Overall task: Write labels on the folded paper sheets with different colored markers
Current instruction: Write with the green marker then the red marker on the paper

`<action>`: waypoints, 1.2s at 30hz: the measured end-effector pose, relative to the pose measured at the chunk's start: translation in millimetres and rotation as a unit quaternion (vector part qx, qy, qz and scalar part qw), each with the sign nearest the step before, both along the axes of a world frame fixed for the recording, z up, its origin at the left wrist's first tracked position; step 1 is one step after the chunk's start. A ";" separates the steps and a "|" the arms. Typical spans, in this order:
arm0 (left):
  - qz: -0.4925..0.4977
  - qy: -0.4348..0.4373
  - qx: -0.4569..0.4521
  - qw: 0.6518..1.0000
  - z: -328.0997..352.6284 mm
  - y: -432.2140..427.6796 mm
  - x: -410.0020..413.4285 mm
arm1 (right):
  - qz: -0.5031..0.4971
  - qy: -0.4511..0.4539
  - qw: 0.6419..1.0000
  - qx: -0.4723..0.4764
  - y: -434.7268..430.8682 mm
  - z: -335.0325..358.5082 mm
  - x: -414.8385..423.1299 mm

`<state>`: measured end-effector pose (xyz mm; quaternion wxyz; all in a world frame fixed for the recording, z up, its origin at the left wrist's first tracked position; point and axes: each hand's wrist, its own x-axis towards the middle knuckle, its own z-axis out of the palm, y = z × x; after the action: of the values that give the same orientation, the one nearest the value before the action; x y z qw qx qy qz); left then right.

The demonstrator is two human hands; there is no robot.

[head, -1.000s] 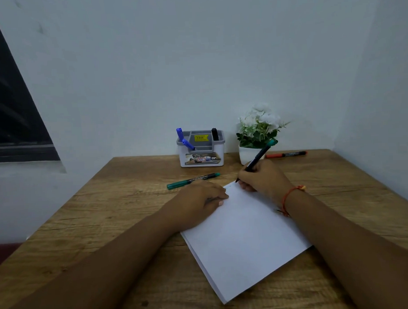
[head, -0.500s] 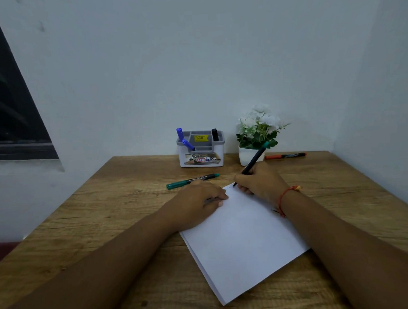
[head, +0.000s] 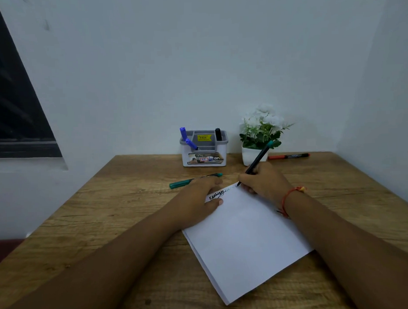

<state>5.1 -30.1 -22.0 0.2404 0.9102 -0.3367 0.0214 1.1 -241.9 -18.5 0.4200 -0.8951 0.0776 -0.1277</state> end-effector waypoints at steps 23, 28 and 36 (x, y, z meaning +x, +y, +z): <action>-0.024 0.013 0.020 0.999 -0.2 3.4 1.8 | -0.014 -0.003 1.000 0.026 -0.9 -2.5 3.0; -0.023 0.020 0.018 0.999 0.4 2.3 1.8 | -0.018 -0.008 1.000 0.014 -0.1 -2.0 1.1; -0.026 0.020 0.015 0.999 0.2 2.8 2.4 | -0.034 -0.004 0.999 0.036 0.1 -0.4 -0.6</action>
<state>7.5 -27.3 -21.8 0.2335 0.9048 -0.3561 -0.0081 0.6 -241.8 -19.0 0.4473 -0.8760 0.1111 -0.1424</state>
